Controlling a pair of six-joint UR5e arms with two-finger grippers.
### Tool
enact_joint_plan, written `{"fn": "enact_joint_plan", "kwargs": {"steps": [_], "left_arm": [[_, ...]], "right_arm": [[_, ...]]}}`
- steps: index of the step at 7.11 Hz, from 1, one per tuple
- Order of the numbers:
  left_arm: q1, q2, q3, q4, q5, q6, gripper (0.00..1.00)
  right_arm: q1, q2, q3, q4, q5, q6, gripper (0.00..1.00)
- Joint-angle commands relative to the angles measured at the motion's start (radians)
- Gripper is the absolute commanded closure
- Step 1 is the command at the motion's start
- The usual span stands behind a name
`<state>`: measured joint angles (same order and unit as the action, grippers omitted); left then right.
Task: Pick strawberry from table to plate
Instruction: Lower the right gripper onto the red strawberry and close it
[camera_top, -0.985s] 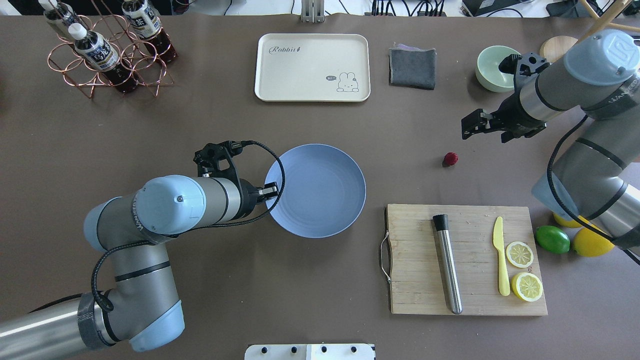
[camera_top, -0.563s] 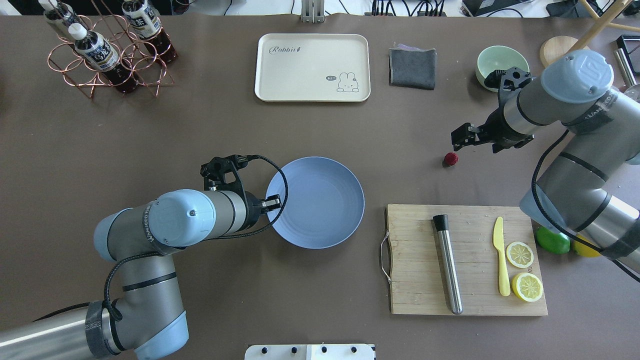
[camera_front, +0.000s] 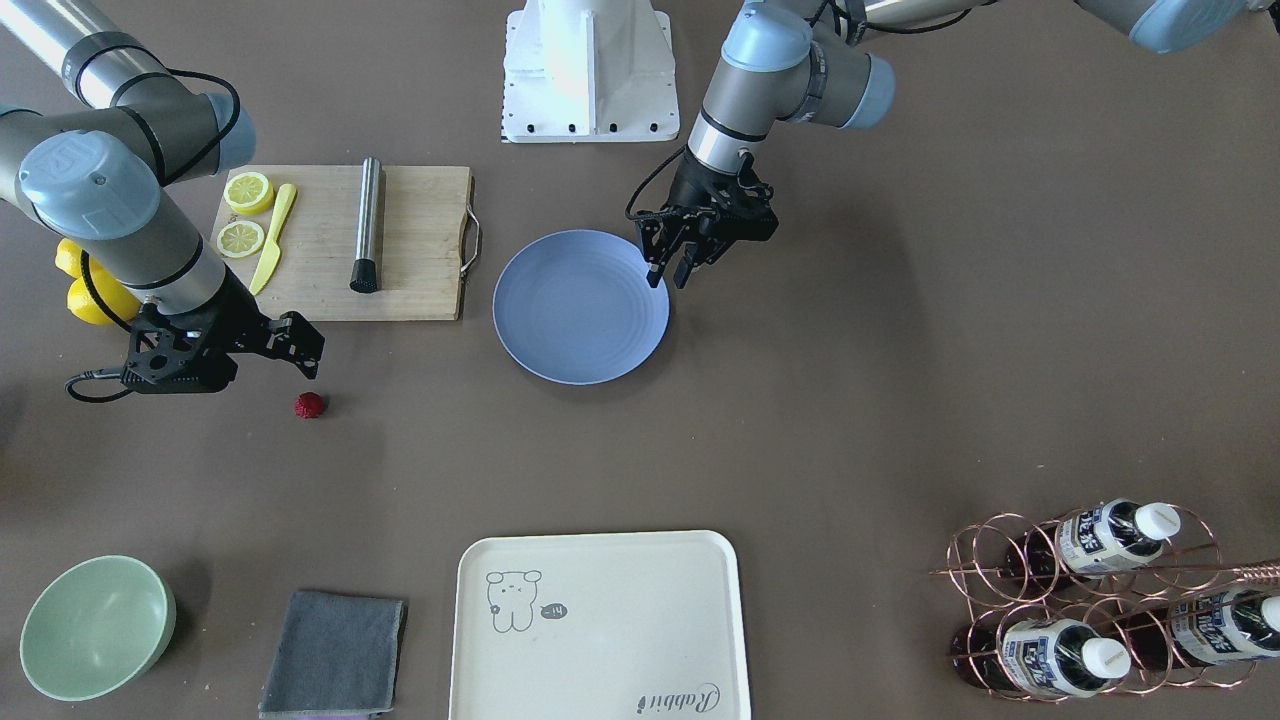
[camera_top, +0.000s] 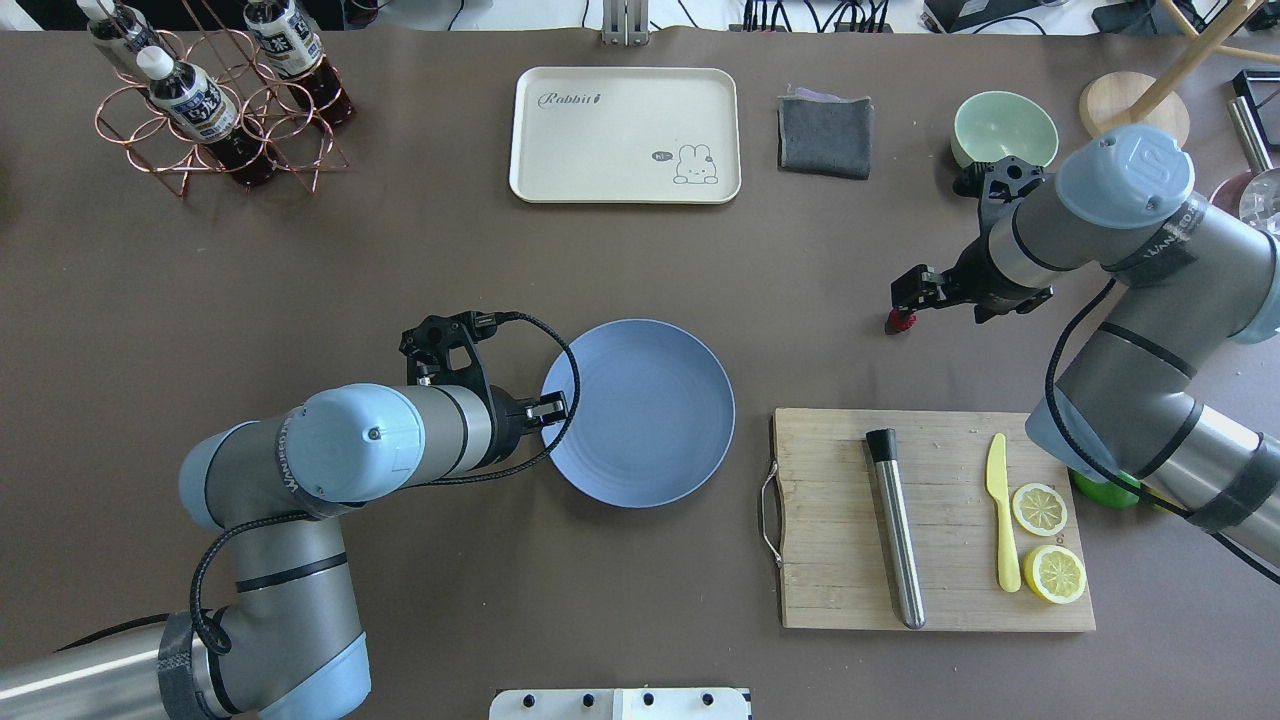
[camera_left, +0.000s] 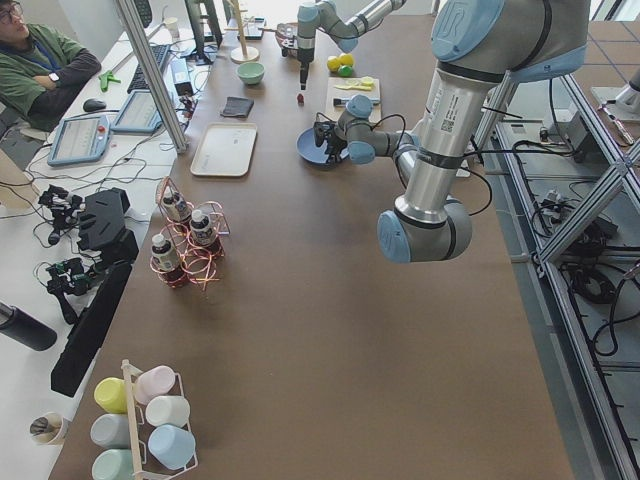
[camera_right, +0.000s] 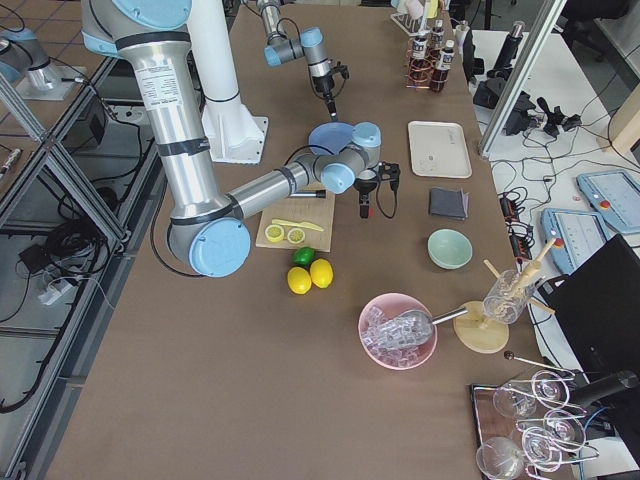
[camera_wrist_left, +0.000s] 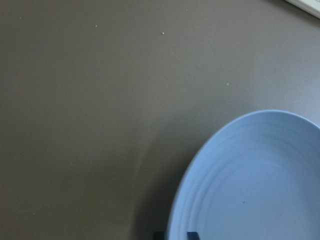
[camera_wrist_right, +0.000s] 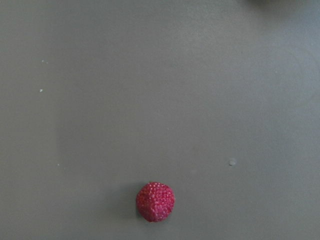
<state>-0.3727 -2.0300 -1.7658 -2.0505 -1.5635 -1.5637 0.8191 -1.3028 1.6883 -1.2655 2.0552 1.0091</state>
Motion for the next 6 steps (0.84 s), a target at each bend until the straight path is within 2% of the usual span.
{"fn": "enact_joint_plan", "kwargs": {"steps": [1, 3, 6], "left_arm": [[0.0, -0.002, -0.006, 0.001, 0.0, 0.002, 0.02], [-0.002, -0.004, -0.006, 0.001, 0.0, 0.004, 0.02], [-0.006, 0.001, -0.009, 0.001, 0.0, 0.004, 0.02]], "right_arm": [[-0.011, 0.029, -0.053, 0.02, -0.024, 0.006, 0.0], [-0.011, 0.046, -0.166, 0.159, -0.026, 0.02, 0.0], [-0.023, 0.056, -0.162, 0.166, -0.024, 0.061, 0.03]]}}
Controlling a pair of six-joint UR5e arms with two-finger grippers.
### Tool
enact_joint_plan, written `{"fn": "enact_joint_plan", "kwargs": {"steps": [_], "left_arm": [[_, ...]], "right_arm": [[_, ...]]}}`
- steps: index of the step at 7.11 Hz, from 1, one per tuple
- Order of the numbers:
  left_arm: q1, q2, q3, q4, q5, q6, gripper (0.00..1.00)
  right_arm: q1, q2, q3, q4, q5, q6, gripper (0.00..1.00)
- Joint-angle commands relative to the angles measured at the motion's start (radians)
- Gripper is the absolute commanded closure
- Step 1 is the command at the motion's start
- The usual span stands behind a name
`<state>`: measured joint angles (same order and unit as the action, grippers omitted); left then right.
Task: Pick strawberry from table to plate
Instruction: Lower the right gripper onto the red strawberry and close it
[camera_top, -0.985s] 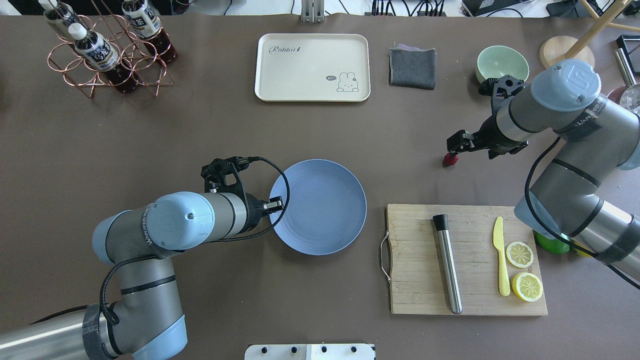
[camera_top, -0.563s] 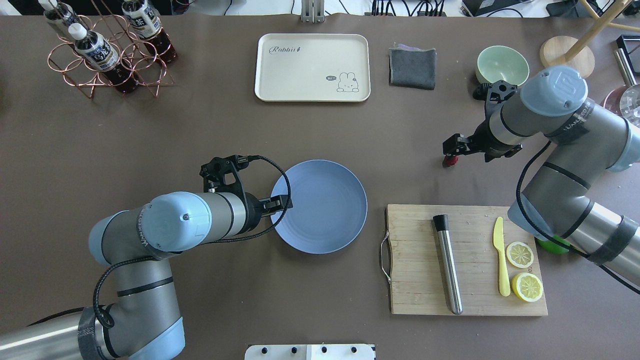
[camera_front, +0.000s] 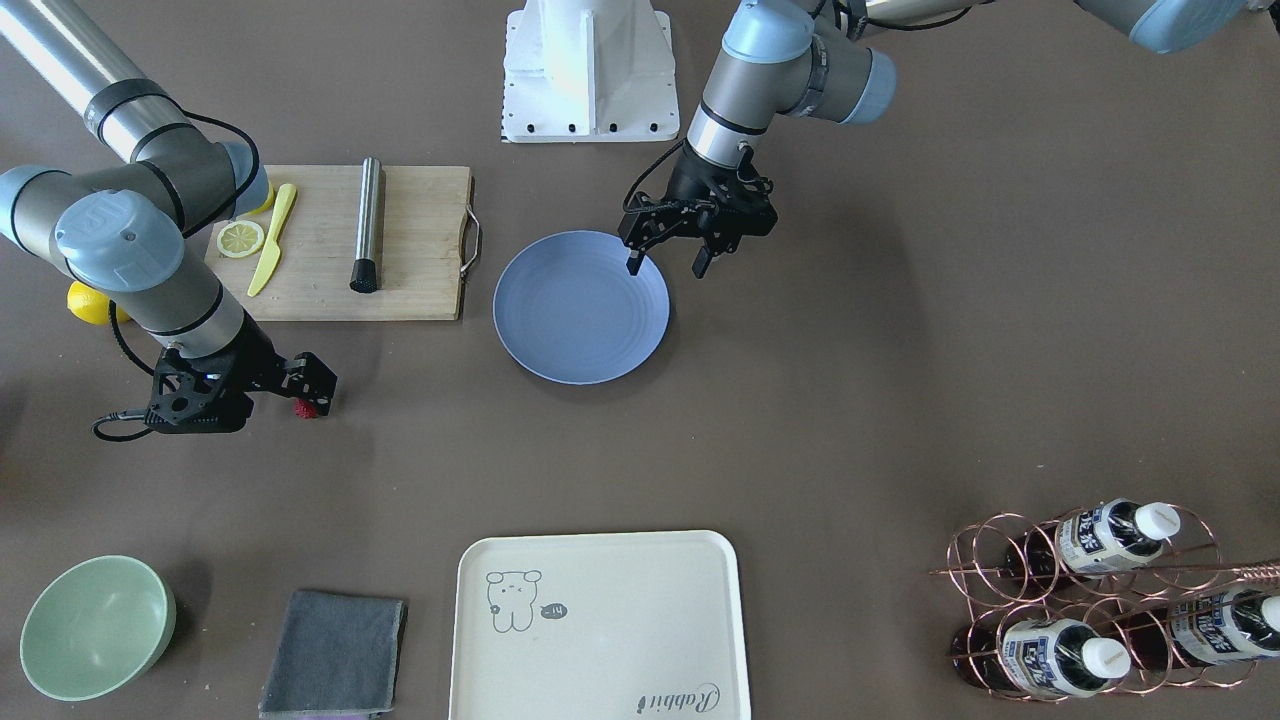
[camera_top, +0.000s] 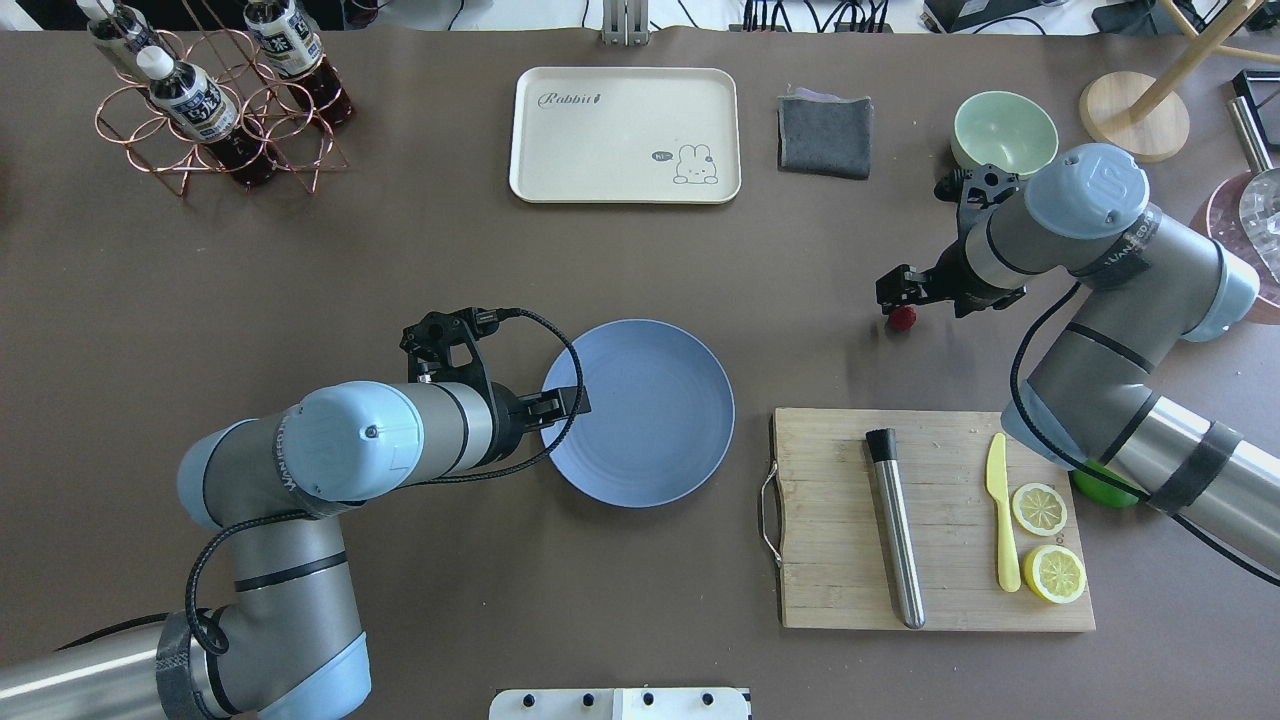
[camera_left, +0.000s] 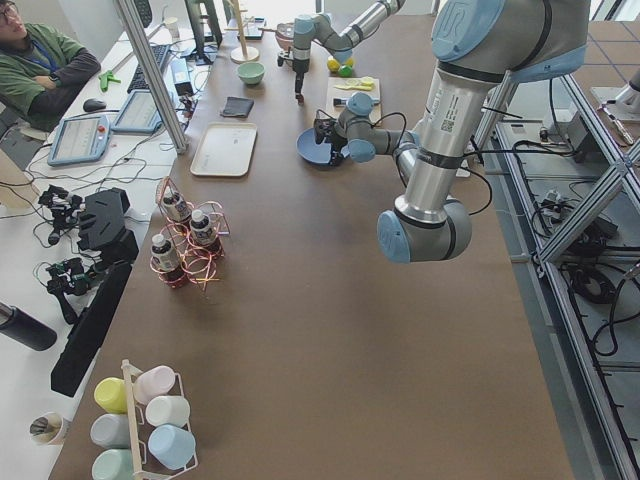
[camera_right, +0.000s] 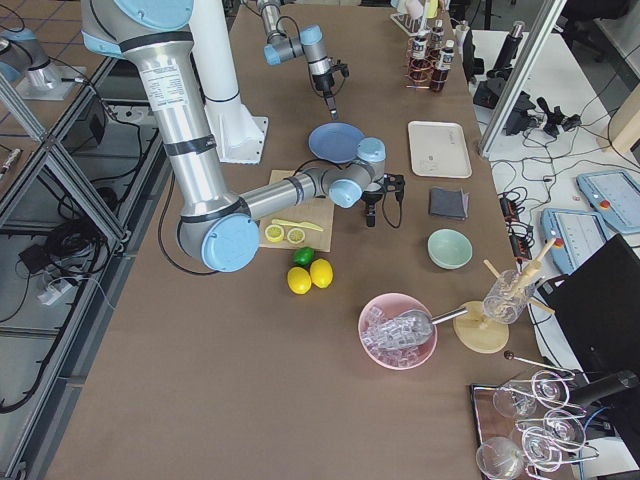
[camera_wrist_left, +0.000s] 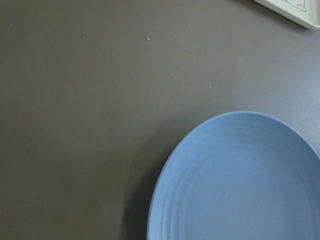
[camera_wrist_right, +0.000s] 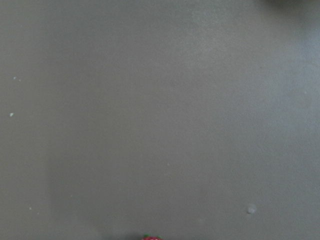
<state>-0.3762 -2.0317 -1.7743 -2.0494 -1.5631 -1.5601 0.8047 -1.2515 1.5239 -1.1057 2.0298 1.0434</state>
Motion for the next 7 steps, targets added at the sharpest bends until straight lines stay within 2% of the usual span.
{"fn": "enact_joint_plan", "kwargs": {"steps": [1, 2, 3, 4, 5, 7], "left_arm": [[-0.006, 0.004, -0.001, -0.002, -0.002, 0.0, 0.02], [-0.006, 0.005, -0.005, -0.002, 0.0, 0.0, 0.02], [-0.004, 0.005, -0.011, -0.002, -0.002, 0.0, 0.02], [-0.004, 0.005, -0.014, -0.002, -0.002, 0.0, 0.02], [-0.004, 0.004, -0.014, -0.002, -0.003, 0.0, 0.02], [-0.05, 0.011, -0.088, 0.03, -0.014, 0.049, 0.02]], "right_arm": [[-0.013, 0.015, 0.002, 0.006, 0.0, 0.033, 0.14], [-0.018, 0.017, 0.002, 0.006, -0.002, 0.033, 0.42], [-0.019, 0.017, 0.001, 0.006, -0.003, 0.032, 0.82], [-0.024, 0.017, 0.001, 0.006, -0.006, 0.023, 1.0], [-0.022, 0.017, 0.008, 0.004, -0.005, 0.021, 1.0], [0.017, 0.038, 0.022, -0.013, 0.019, 0.02, 1.0]]}}
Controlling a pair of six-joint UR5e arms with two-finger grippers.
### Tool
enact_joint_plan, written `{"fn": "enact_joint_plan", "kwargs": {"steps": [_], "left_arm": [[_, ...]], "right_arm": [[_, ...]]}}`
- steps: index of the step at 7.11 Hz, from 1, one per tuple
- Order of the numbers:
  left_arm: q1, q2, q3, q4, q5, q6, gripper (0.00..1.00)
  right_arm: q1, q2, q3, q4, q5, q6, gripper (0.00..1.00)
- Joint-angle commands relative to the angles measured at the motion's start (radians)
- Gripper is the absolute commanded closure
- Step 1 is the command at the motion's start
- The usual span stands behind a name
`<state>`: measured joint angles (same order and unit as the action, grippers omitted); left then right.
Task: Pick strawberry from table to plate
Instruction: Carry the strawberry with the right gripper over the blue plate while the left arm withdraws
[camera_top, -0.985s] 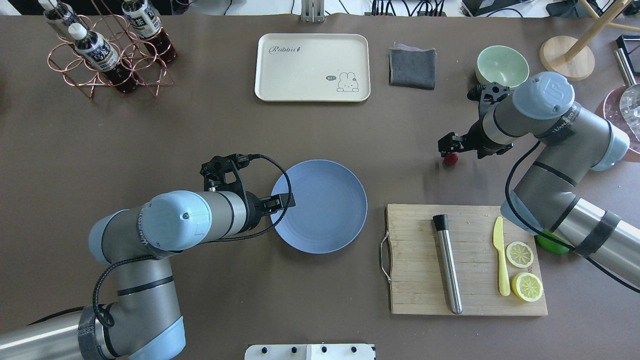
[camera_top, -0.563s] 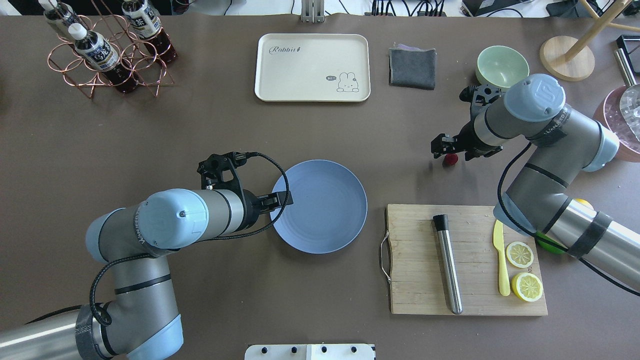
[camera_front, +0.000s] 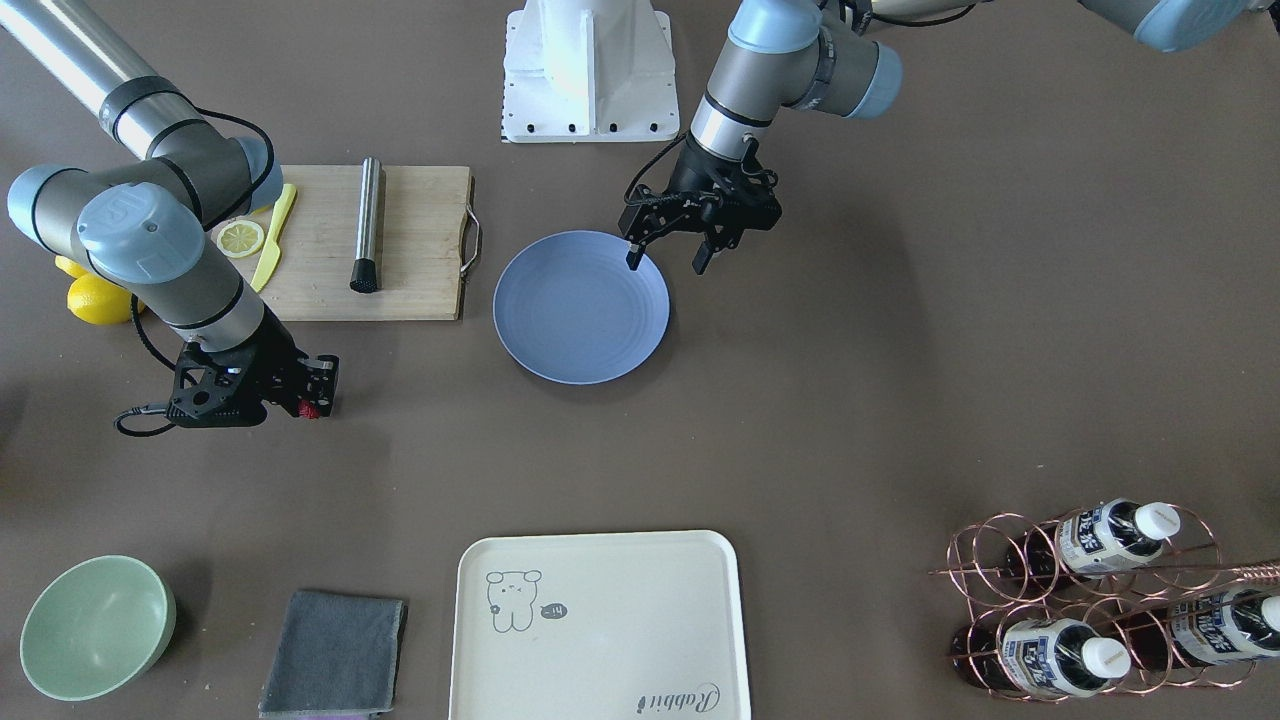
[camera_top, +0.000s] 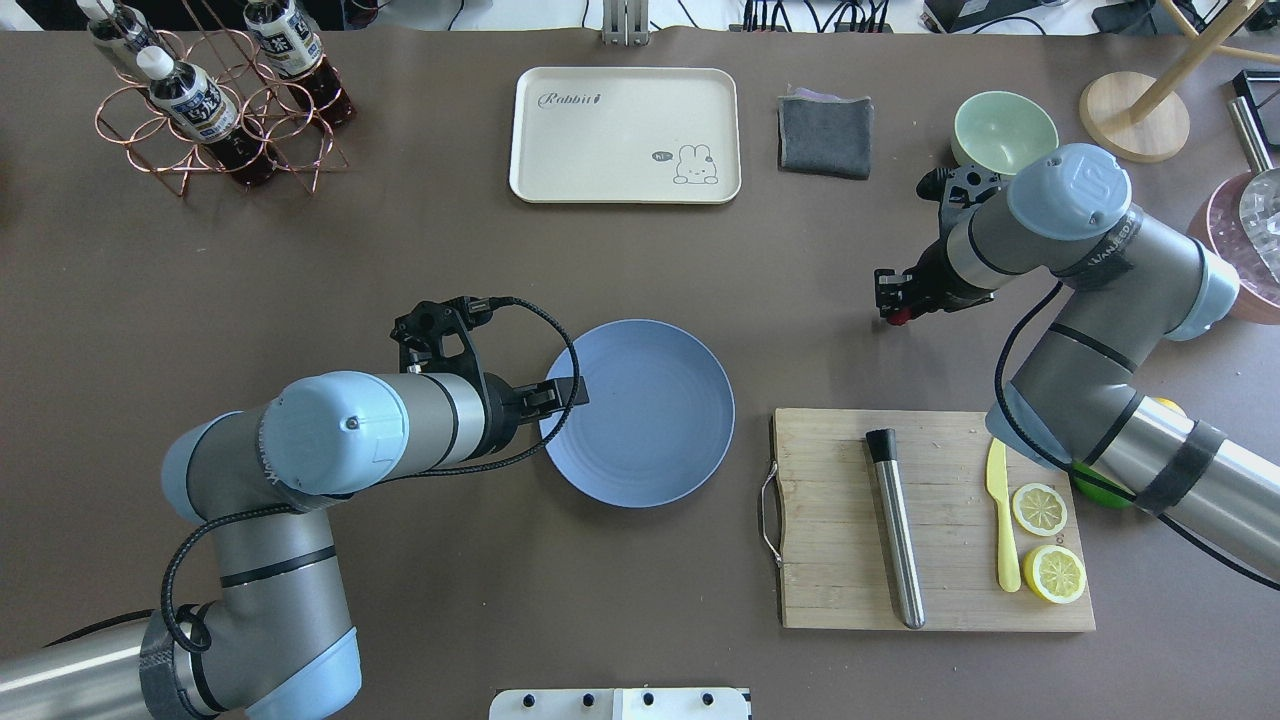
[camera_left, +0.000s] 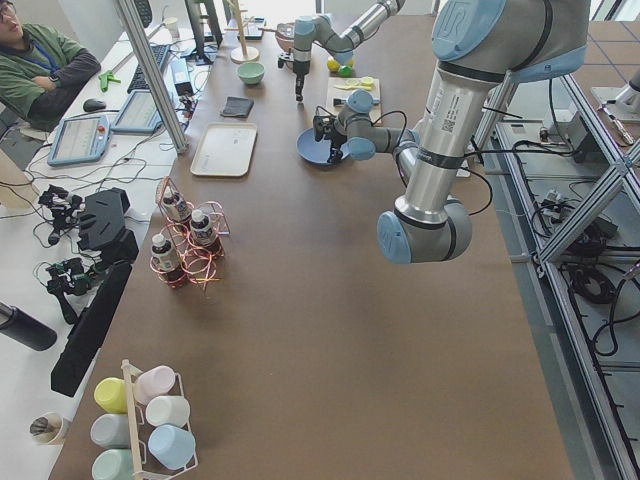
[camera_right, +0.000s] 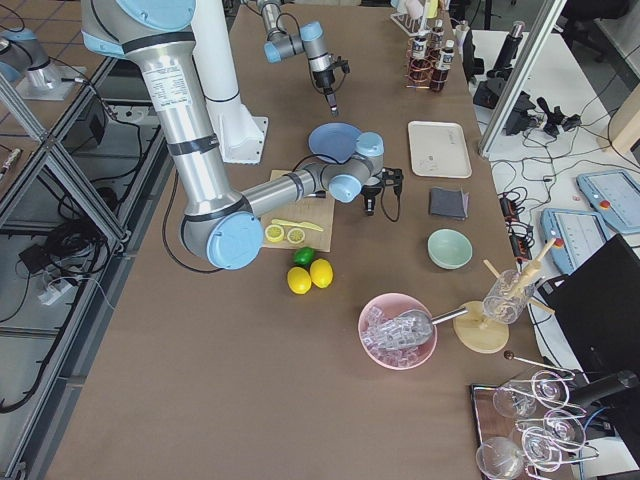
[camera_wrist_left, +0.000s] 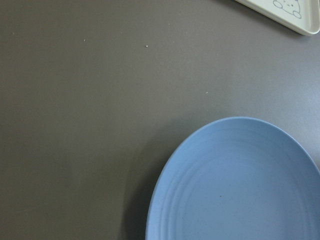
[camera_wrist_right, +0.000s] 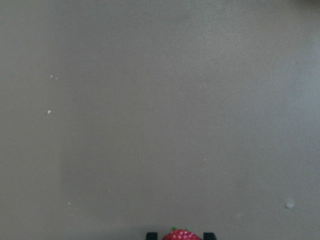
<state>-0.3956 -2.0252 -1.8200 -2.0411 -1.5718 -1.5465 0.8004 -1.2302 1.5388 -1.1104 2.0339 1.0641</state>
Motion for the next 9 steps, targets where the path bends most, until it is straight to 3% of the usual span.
{"fn": "enact_joint_plan", "kwargs": {"steps": [1, 2, 3, 5, 7, 9], "left_arm": [[-0.049, 0.04, -0.088, 0.041, -0.002, 0.087, 0.02], [-0.089, 0.089, -0.1, 0.045, -0.005, 0.144, 0.02], [-0.133, 0.15, -0.137, 0.042, -0.008, 0.318, 0.02], [-0.181, 0.233, -0.202, 0.044, -0.008, 0.461, 0.02], [-0.244, 0.324, -0.245, 0.029, -0.039, 0.471, 0.02], [-0.267, 0.411, -0.228, -0.02, -0.07, 0.497, 0.02]], "right_arm": [[0.022, 0.071, 0.011, -0.061, 0.019, 0.011, 1.0], [0.013, 0.127, 0.024, -0.13, 0.011, 0.014, 1.0], [-0.027, 0.153, 0.043, -0.149, -0.01, 0.064, 1.0], [-0.1, 0.208, 0.055, -0.157, -0.056, 0.131, 1.0], [-0.173, 0.297, 0.054, -0.247, -0.108, 0.145, 1.0], [-0.259, 0.328, 0.052, -0.263, -0.178, 0.145, 1.0]]}}
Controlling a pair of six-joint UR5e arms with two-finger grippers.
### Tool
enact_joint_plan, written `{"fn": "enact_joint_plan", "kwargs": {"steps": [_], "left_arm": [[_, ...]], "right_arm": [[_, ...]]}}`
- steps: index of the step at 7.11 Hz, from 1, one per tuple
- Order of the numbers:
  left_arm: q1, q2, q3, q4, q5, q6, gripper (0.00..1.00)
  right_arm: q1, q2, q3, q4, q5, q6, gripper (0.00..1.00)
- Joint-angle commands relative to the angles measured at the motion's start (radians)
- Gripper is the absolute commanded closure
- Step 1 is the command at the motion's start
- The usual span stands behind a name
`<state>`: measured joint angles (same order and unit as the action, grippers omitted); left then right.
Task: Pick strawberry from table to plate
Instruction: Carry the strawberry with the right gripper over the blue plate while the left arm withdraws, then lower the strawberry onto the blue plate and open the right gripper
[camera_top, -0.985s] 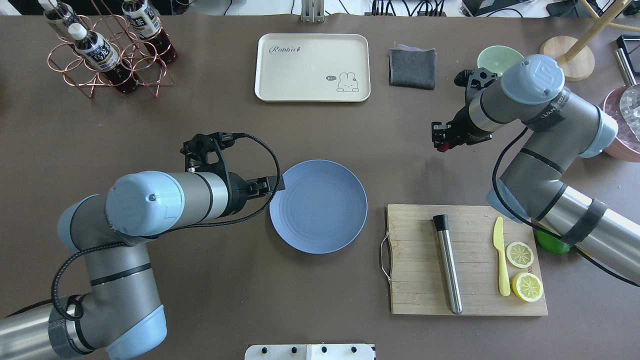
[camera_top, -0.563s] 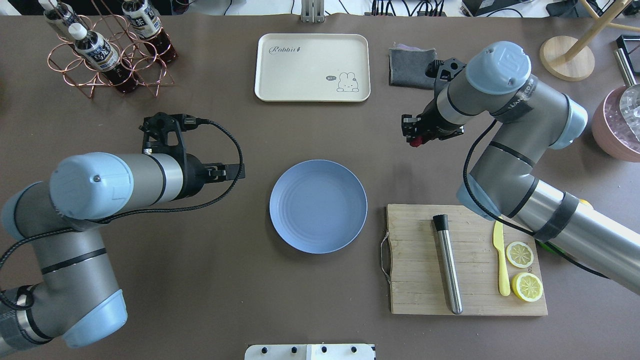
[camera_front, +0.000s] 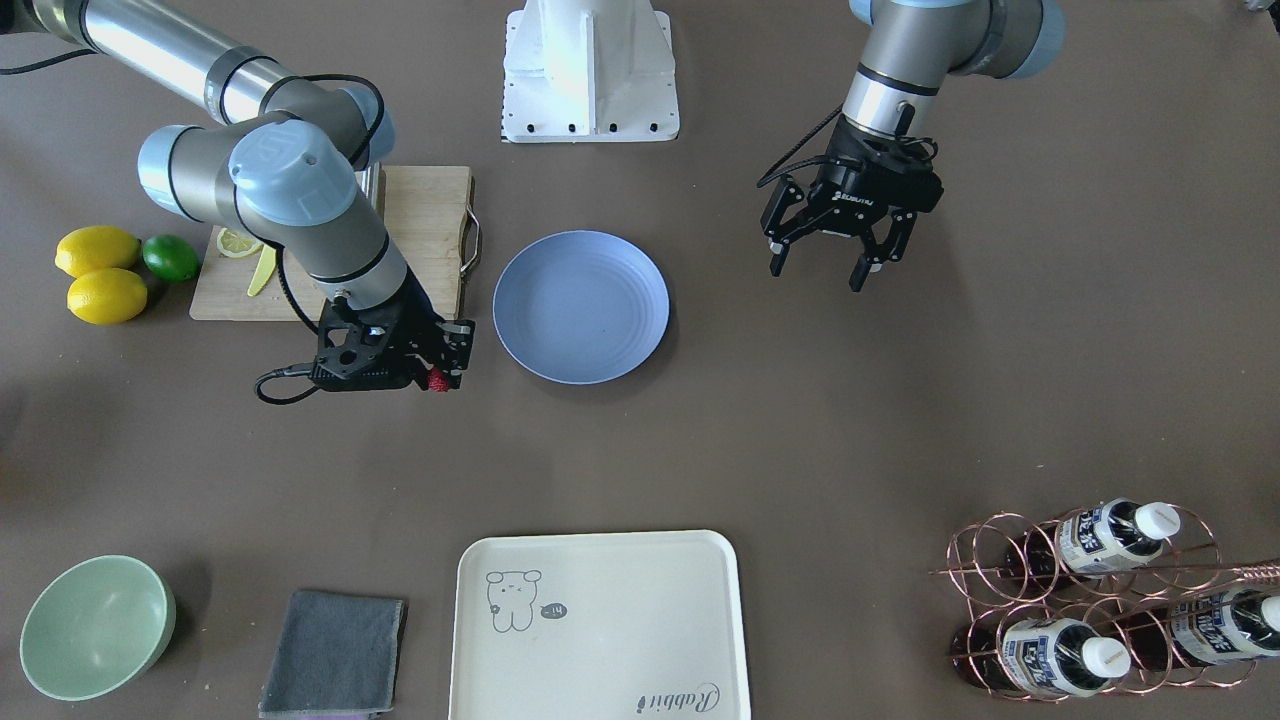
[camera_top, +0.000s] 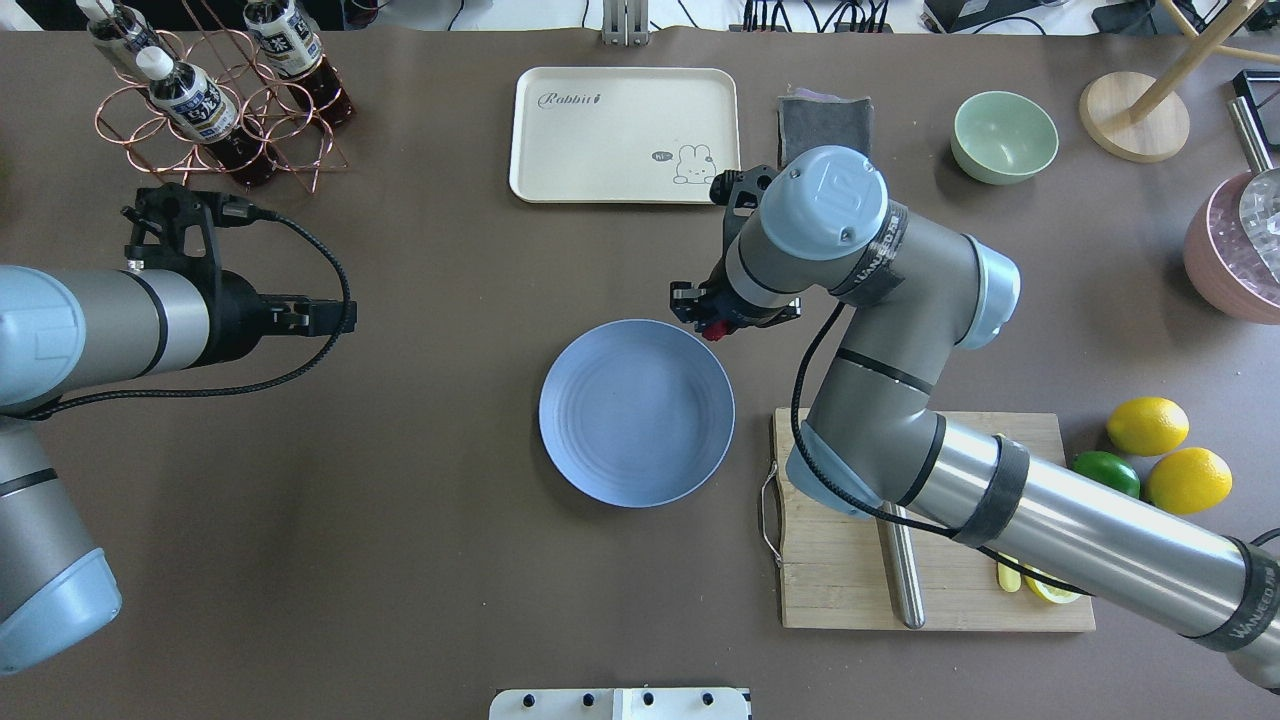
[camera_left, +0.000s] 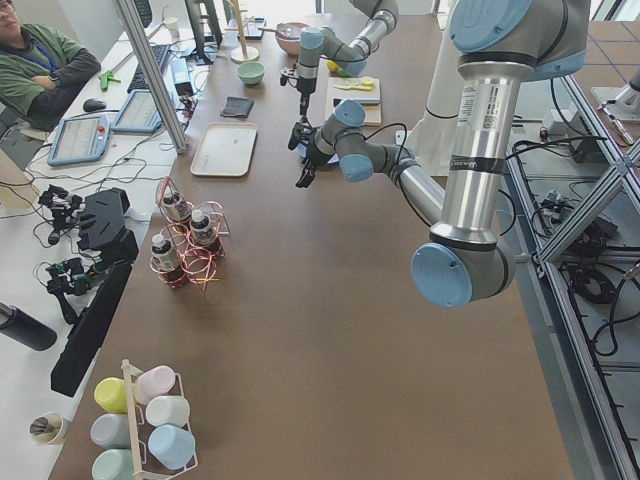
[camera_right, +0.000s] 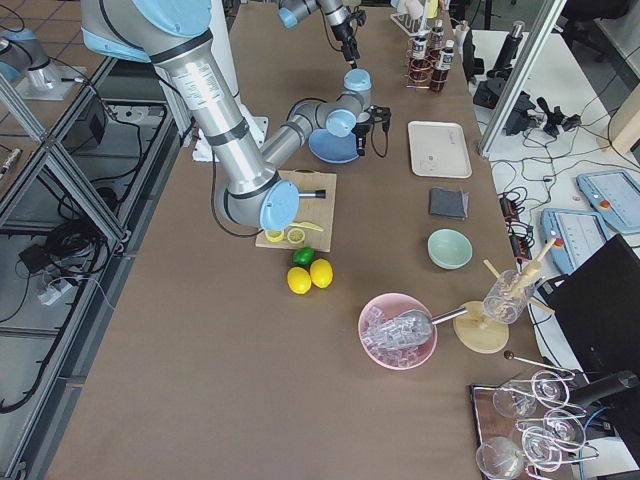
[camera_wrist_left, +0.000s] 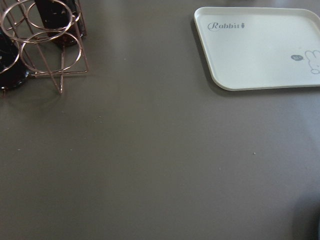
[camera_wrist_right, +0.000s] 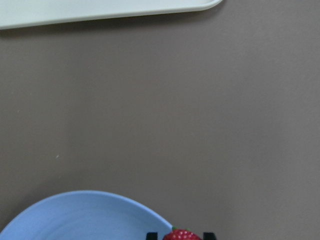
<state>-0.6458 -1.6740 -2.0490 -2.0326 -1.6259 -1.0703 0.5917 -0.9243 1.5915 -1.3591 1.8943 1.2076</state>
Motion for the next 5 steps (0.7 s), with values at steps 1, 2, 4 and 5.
{"fn": "enact_joint_plan", "kwargs": {"steps": [1, 2, 4, 5], "left_arm": [[-0.046, 0.116, -0.003, -0.028, -0.123, 0.062, 0.02], [-0.119, 0.147, 0.007, -0.026, -0.284, 0.067, 0.02], [-0.172, 0.195, 0.009, -0.024, -0.344, 0.088, 0.02], [-0.173, 0.22, 0.009, -0.023, -0.344, 0.145, 0.02]], "right_arm": [[-0.088, 0.03, -0.001, -0.014, -0.067, 0.001, 1.0], [-0.12, 0.038, -0.005, -0.012, -0.089, 0.001, 1.0], [-0.171, 0.044, -0.013, -0.005, -0.134, 0.001, 1.0], [-0.179, 0.047, -0.013, -0.003, -0.142, 0.001, 1.0]]}}
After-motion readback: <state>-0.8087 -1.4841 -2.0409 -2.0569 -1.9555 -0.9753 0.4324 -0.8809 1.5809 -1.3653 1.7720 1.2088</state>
